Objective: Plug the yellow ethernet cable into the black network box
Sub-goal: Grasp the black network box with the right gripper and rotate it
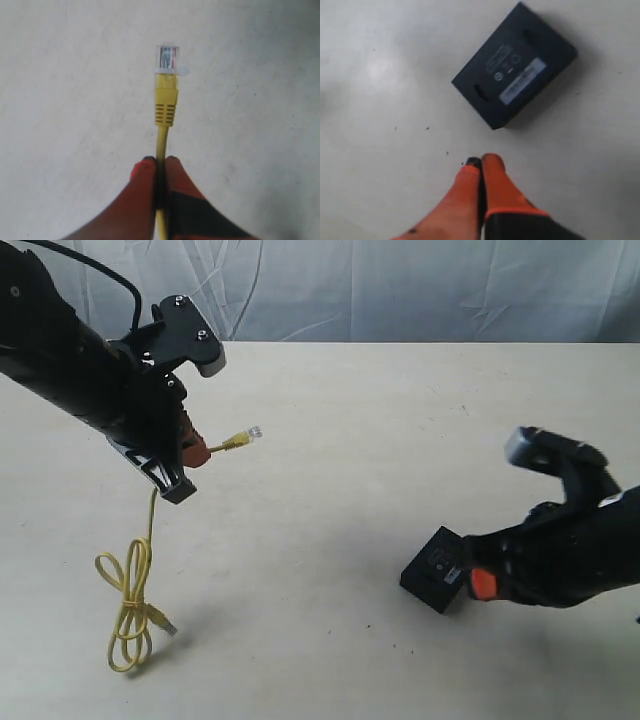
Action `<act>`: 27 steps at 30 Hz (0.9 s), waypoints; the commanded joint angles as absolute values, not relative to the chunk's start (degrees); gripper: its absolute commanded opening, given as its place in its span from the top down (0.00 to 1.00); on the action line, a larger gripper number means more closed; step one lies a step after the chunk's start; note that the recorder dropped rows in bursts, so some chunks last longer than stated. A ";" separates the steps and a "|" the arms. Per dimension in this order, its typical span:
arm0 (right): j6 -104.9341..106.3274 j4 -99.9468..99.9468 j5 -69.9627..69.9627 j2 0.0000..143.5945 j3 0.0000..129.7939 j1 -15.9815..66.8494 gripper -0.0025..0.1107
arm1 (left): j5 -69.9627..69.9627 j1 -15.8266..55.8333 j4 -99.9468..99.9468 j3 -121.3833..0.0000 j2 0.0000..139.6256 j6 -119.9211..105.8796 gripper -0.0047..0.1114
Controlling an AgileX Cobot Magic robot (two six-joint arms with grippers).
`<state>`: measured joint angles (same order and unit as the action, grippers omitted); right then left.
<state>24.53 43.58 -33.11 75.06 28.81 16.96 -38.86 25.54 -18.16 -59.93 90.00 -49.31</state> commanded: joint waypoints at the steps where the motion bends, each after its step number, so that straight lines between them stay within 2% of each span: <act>1: 24.61 44.80 -26.72 80.06 31.12 26.94 0.99 | -38.21 25.61 -18.62 -59.70 89.39 -49.24 0.96; 6: 21.44 43.43 -21.49 86.22 34.25 31.78 0.99 | -37.65 25.61 -20.02 -59.70 89.39 -49.24 0.96; 17: 20.25 41.41 -19.50 95.31 35.14 32.06 0.99 | -37.10 25.61 -20.40 -59.70 89.39 -49.78 0.96; 27: -5.95 10.96 -20.04 95.18 35.14 32.06 0.99 | -36.87 25.61 -20.40 -59.70 89.39 -50.05 0.96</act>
